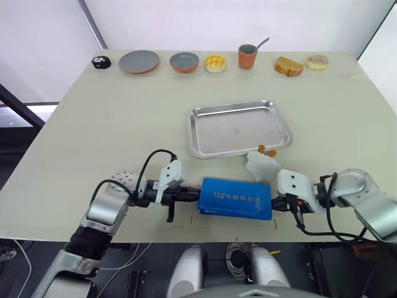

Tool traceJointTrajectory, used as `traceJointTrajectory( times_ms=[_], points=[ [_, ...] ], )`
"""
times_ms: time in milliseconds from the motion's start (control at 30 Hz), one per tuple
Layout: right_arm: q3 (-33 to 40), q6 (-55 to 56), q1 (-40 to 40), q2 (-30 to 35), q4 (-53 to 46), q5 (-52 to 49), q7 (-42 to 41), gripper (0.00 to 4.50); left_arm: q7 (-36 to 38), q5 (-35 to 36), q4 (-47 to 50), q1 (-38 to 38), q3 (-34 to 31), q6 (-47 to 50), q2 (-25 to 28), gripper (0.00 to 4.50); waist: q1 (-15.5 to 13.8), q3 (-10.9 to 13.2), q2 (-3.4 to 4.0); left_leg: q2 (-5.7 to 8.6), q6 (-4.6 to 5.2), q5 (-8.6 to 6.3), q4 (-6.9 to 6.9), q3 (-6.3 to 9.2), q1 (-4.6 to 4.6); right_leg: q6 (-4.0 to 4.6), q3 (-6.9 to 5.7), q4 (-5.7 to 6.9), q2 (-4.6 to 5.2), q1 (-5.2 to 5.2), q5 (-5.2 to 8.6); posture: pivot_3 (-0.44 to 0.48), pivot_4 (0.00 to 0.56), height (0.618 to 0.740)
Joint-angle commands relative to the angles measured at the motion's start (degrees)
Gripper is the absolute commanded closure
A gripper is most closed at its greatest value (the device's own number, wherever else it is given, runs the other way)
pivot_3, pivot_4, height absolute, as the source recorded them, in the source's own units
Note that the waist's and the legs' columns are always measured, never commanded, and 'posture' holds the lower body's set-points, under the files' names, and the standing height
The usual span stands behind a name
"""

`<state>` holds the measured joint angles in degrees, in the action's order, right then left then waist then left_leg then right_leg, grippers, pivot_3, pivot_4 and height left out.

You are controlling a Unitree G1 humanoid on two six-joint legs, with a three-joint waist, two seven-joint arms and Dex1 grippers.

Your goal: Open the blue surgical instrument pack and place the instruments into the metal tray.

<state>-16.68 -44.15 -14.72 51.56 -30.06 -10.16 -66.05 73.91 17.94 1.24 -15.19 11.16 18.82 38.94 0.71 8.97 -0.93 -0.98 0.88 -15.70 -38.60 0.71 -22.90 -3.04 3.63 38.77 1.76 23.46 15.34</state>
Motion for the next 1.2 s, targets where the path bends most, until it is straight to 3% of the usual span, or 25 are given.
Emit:
traceJointTrajectory(
  times_ms=[33,900,1200],
  points=[
    [1.6,2.1,0.4,-0.3,-2.0,-1.5,1.1,4.45,0.6,0.2,2.1,-0.3,1.8,-0.7,-1.3,4.50,0.0,0.0,0.00,0.00,0.00,0.00,0.00,0.01,0.00,0.00,-0.01,0.00,-0.01,0.00,0.00,0.000,0.150,0.740],
    [1.4,14.1,2.6,1.1,6.9,3.5,3.7,4.45,1.0,-1.1,0.3,0.0,1.5,-3.0,-2.8,4.50,-0.1,0.0,-0.08,-0.01,0.00,0.00,-0.06,0.02,0.04,-0.01,-0.02,0.00,0.00,-0.07,0.00,0.000,0.150,0.740],
    [5.3,14.7,3.1,1.3,9.8,1.3,4.7,4.45,0.7,-0.9,-2.5,2.0,-2.1,-10.4,-2.2,4.50,-0.1,-0.1,-0.08,-0.04,0.00,0.00,-0.08,0.04,0.04,-0.01,-0.03,0.00,0.02,-0.08,0.00,0.000,0.150,0.740]
  ],
)
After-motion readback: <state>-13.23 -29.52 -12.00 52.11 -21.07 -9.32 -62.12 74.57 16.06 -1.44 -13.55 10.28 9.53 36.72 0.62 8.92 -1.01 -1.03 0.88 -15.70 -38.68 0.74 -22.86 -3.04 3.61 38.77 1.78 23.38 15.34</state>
